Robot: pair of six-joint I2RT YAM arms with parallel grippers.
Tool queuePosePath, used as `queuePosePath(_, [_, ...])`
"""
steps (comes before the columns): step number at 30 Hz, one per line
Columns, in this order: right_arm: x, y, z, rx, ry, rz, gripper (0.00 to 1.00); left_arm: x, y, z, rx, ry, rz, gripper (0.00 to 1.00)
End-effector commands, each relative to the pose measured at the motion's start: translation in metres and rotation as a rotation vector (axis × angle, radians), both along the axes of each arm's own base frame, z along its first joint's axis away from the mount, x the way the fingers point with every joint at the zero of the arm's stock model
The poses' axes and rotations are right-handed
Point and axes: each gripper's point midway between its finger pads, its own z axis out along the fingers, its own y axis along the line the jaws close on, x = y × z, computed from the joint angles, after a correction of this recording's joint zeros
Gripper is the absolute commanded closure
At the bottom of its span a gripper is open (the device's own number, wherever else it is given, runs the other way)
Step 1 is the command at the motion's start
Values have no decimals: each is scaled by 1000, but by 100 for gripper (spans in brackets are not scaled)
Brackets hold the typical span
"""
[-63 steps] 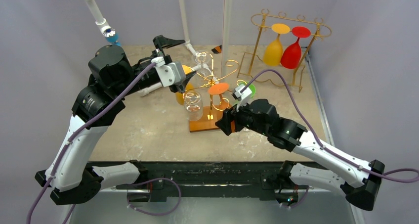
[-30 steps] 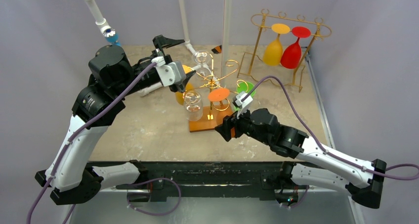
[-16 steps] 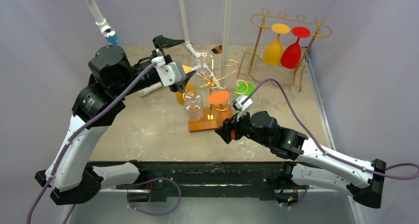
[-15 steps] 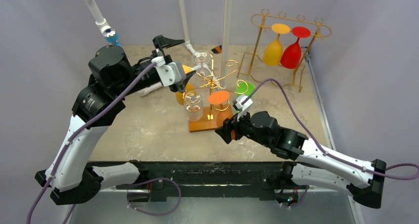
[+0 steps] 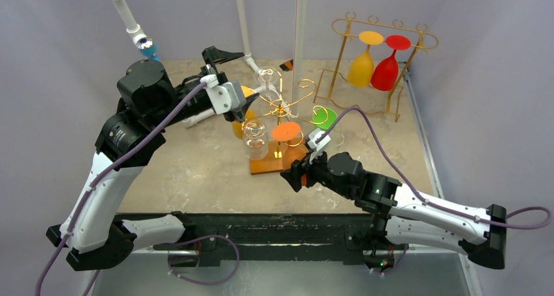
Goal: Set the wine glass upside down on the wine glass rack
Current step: Turn the wine glass upside down at the wine rack.
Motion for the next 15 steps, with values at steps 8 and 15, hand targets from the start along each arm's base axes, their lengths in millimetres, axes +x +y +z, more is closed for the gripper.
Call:
queuePosePath(8, [3, 8, 21, 96, -96, -58, 75, -1, 5, 12, -34, -20, 18, 13])
queuePosePath(15, [-2, 2, 17, 118, -91, -56, 75, 0, 4, 10, -30, -21, 19, 13])
